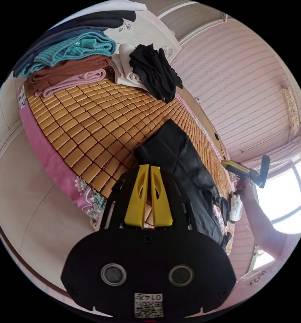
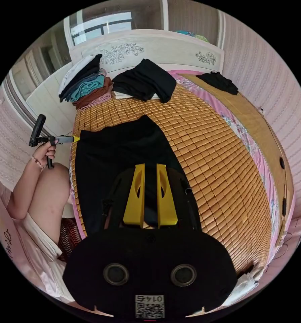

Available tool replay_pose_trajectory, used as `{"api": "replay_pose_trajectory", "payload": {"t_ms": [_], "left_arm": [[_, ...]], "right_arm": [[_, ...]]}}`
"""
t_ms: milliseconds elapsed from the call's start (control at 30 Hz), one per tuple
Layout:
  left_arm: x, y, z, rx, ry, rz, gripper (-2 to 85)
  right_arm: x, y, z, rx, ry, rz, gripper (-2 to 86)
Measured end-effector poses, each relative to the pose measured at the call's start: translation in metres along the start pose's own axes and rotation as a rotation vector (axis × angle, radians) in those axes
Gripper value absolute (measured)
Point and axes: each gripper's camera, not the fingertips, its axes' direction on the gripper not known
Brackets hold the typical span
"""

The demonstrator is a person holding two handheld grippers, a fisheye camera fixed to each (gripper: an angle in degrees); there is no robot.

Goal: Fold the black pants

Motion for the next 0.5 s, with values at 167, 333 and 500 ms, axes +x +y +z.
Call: {"api": "replay_pose_trajectory", "payload": {"t_ms": [167, 333, 500], "left_arm": [[-0.026, 0.0, -0.006, 0.021, 0.072, -0.049, -1.0], [-0.032, 0.001, -0.033, 0.145, -0.165, -0.058, -0.8], [-0.032, -0.001, -0.018, 0.107, -0.033, -0.026, 3.0]], "right_arm": [[-0.044, -0.122, 0.089, -0.146, 0.04, -0.146, 5.5], [-0.056, -0.197, 0.155, -0.229, 0.064, -0.036, 0.3], [-0.074, -0.24, 0.172, -0.213, 0.108, -0.039, -0.7]]}}
